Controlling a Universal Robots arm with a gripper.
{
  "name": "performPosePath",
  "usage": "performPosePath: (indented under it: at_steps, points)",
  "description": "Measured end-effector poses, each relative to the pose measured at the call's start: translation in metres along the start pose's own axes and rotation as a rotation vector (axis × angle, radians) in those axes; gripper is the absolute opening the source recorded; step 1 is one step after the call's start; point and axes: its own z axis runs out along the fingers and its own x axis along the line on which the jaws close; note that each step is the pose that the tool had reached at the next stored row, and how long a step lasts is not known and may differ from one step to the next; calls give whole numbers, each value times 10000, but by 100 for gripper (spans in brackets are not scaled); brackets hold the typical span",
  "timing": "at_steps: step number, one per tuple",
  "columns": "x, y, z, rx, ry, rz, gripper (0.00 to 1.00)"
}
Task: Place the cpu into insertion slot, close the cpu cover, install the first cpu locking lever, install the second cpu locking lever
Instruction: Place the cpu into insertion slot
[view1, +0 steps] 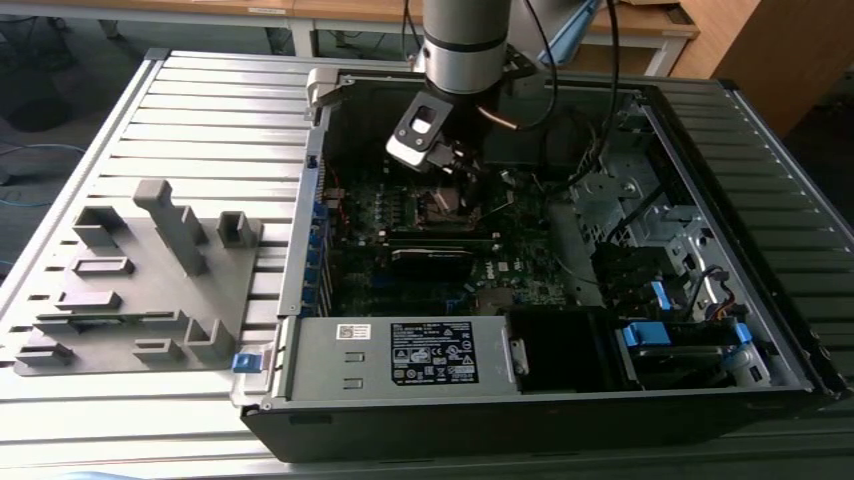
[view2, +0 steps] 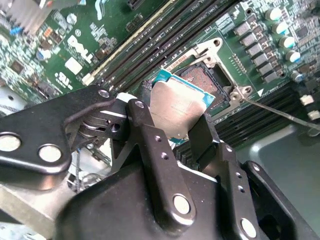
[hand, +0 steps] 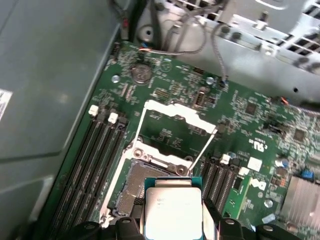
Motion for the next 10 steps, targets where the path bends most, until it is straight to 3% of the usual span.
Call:
performPosePath:
  at_steps: [10]
  points:
    - [0, 0, 4, 77, -171, 1815, 54]
